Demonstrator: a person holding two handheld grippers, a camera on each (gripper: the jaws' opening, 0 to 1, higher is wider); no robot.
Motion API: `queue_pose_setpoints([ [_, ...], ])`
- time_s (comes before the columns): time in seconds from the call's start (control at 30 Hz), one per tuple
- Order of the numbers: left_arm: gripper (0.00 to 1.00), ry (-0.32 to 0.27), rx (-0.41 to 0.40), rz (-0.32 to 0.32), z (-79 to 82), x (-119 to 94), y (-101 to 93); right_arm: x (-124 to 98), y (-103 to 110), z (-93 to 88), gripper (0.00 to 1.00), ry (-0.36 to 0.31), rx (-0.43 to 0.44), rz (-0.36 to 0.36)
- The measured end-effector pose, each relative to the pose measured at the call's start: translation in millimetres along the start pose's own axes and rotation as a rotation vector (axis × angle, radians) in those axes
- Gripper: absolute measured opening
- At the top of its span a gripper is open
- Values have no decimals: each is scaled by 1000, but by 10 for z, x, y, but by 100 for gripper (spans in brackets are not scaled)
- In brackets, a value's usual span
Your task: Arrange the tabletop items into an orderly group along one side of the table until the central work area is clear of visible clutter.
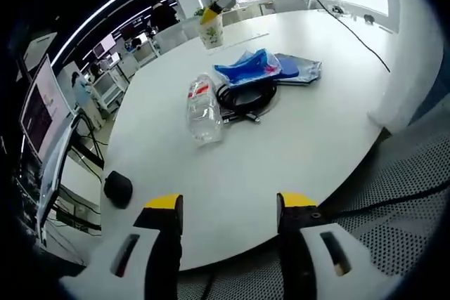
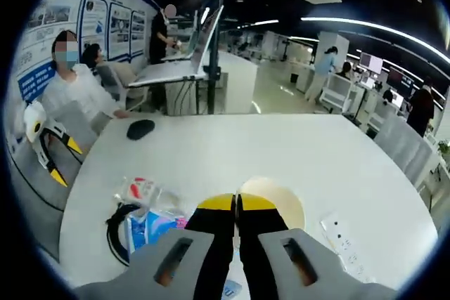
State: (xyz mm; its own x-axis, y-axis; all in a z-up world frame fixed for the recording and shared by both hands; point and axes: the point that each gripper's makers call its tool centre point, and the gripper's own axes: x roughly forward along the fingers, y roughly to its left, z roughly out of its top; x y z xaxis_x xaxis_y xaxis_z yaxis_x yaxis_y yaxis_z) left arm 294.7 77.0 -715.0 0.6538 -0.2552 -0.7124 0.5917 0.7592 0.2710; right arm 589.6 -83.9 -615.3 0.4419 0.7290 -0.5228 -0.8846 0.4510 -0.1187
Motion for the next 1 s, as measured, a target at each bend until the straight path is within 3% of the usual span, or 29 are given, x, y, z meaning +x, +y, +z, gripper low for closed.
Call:
queue_pose_setpoints([
  [0.27,53,19,-3,4,-27,15,-6,223,-195,-163,0,25,12,-34],
  [0.47,51,54,4,-7,-89,39,-39,310,-192,-275,0,34,7,-34],
  [0.73,50,57,5,-7,-89,34,-43,429,-176,-489,0,75,10,-21],
  [1.0,47,75,3,-17,-129,50,-56,431,-226,-526,0,56,45,-26],
])
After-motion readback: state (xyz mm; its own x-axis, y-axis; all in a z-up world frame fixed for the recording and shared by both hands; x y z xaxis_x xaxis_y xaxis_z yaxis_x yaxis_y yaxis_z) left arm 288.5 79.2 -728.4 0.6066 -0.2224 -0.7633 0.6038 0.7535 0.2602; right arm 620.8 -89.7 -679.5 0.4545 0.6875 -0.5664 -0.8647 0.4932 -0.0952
